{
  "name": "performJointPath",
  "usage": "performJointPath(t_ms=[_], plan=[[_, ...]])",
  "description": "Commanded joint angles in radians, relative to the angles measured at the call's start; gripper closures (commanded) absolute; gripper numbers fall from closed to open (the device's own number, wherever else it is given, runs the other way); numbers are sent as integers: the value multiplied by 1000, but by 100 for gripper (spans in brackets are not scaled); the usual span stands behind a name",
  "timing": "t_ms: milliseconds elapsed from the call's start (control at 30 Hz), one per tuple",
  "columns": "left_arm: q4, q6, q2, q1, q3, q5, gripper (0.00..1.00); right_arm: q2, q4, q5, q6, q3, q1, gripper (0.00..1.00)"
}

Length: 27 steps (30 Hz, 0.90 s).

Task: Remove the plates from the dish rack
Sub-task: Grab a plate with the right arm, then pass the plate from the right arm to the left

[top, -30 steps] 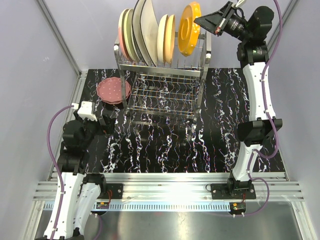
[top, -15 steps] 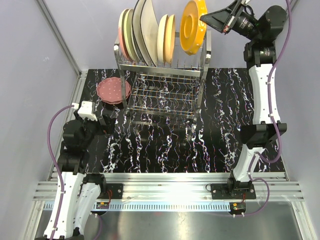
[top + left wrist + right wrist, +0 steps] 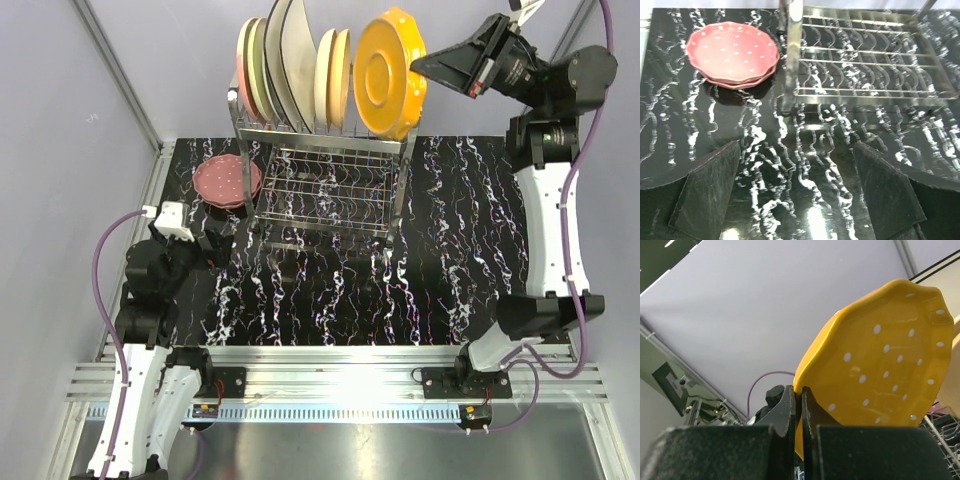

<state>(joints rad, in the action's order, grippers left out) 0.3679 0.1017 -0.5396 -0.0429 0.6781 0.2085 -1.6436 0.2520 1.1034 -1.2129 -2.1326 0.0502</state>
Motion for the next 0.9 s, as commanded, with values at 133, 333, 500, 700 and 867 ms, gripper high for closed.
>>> performJointPath(t_ms=[133,333,500,700,867], plan=[[-96,288,-17,-3,29,184,1,249,125,52,30,204,0,100],[-202,674,-46,-5,37,379,1,401,21,137,154,427,2,100],[-210,941,-89,-11,34,434,1,534,-230,174,369,614,14,100],[-147,1107,-135,-156,46,312,1,617,-600,139,784,755,34,100],[-155,1246,-238,-403,54,151,1,639,-704,103,992,865,69,100]])
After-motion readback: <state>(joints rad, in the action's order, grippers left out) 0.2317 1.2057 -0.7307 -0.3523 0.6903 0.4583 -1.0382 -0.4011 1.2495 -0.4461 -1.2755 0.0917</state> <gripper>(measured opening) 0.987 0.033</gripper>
